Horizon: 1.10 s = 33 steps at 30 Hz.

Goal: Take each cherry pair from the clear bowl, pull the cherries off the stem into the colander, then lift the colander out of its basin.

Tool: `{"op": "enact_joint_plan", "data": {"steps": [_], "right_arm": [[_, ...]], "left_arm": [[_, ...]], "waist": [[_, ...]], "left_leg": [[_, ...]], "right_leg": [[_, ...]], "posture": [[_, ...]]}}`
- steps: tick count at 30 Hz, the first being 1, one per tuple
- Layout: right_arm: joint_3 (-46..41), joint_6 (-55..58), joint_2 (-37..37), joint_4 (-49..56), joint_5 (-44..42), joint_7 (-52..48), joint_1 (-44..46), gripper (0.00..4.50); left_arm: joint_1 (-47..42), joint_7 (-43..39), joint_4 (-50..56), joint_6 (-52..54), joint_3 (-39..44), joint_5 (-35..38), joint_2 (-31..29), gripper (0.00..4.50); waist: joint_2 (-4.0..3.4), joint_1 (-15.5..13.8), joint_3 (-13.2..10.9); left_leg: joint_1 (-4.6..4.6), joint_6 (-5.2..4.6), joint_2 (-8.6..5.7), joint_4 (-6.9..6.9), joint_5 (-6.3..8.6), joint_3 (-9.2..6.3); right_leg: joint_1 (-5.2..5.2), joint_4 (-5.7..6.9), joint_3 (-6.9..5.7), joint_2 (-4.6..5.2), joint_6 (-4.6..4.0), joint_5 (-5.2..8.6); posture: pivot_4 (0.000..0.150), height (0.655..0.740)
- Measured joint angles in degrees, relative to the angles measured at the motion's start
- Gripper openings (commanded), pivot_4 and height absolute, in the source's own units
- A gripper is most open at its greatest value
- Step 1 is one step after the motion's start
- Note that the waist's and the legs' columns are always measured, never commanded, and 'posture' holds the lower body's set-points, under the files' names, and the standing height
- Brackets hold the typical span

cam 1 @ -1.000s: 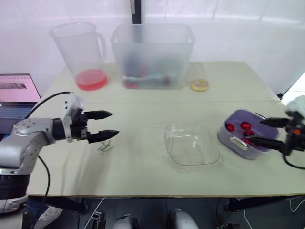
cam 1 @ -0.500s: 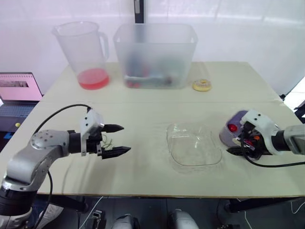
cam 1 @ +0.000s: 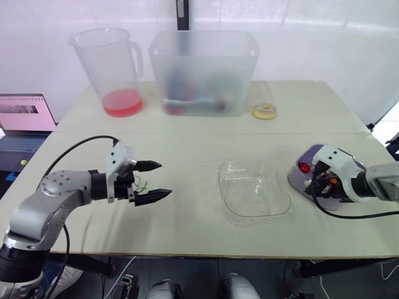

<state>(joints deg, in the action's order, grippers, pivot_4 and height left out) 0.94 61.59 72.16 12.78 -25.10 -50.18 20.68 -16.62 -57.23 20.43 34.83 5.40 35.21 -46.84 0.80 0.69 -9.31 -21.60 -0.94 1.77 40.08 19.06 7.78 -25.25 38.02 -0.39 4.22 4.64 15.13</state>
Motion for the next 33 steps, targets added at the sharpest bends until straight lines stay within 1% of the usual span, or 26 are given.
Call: {"op": "enact_joint_plan", "data": {"steps": [1, 4, 5, 11, 16, 21, 27, 33], "right_arm": [[0.0, 0.0, 0.3, 0.0, 0.2, 0.0, 0.0, 1.19], [-0.1, 0.6, 0.4, 0.6, 0.2, 0.1, -0.1, 0.4], [-0.2, 0.6, 0.4, 0.7, 0.2, 0.2, -0.2, 0.21], [-1.6, -2.3, 1.8, 2.3, 1.3, -0.8, -3.6, 0.22], [-3.8, -1.8, 2.0, 2.7, 1.2, -1.2, -3.9, 0.22], [-6.8, 0.6, 2.1, 3.7, -0.1, -1.7, -3.1, 0.22], [-9.6, 2.3, 4.6, 4.4, -1.3, -3.0, -2.9, 0.22], [-16.8, 8.1, 5.1, 7.8, -6.0, -3.7, -1.7, 0.22]], "left_arm": [[0.0, 0.0, 0.0, 0.0, 0.0, 0.2, 0.0, 4.5], [-0.2, 0.0, 0.0, 0.0, 0.0, 0.3, 0.0, 4.5], [-0.7, 0.0, -0.1, -0.1, -0.1, 0.3, 0.1, 4.5], [-2.2, -0.3, -1.3, -0.4, -0.1, 0.2, 0.1, 4.5], [-1.8, -1.8, -2.2, -0.7, -0.1, 0.1, -0.4, 4.5], [-3.0, -2.8, -4.3, -1.7, -0.3, -1.0, -0.4, 4.5], [-4.7, -4.0, -6.1, -2.8, -1.5, -1.9, 0.0, 4.5], [-6.2, -4.7, -7.5, -3.9, -2.5, -2.3, 0.9, 4.5]], "waist": [[0.0, 0.0, 0.0], [0.0, 0.0, 0.0], [0.0, 0.0, 0.0], [0.0, 0.0, 0.0], [0.0, -0.1, 0.0], [0.0, 0.0, 0.0], [0.0, 0.0, 0.0], [0.0, 0.0, 0.0]], "left_leg": [[0.0, 0.0, 0.0, 0.0, 0.0, 0.0], [0.0, 0.0, 0.01, 0.0, 0.0, 0.0], [0.0, 0.0, 0.0, 0.0, 0.0, 0.0], [-0.01, 0.0, -0.01, -0.01, 0.0, -0.01], [-0.01, 0.0, -0.02, 0.0, 0.0, -0.01], [0.0, 0.0, -0.01, 0.01, 0.0, -0.01], [-0.01, 0.0, -0.02, 0.0, 0.0, 0.0], [-0.02, 0.0, -0.01, 0.0, 0.0, -0.02]], "right_leg": [[0.0, 0.0, 0.0, 0.0, 0.0, 0.0], [0.0, 0.0, -0.01, 0.0, 0.0, 0.0], [0.0, 0.0, -0.01, 0.0, 0.0, 0.0], [0.0, 0.0, -0.03, 0.01, 0.01, 0.01], [0.0, 0.0, -0.04, 0.02, 0.01, 0.01], [0.0, 0.0, -0.04, 0.01, 0.01, 0.0], [0.0, 0.0, -0.04, 0.04, 0.01, 0.0], [0.0, 0.0, -0.05, 0.16, 0.01, 0.0]], "posture": [[0.15, 0.7078], [0.15, 0.7078], [0.15, 0.7078], [0.15, 0.7078], [0.15, 0.7078], [0.15, 0.7078], [0.15, 0.7078], [0.15, 0.7078]]}}
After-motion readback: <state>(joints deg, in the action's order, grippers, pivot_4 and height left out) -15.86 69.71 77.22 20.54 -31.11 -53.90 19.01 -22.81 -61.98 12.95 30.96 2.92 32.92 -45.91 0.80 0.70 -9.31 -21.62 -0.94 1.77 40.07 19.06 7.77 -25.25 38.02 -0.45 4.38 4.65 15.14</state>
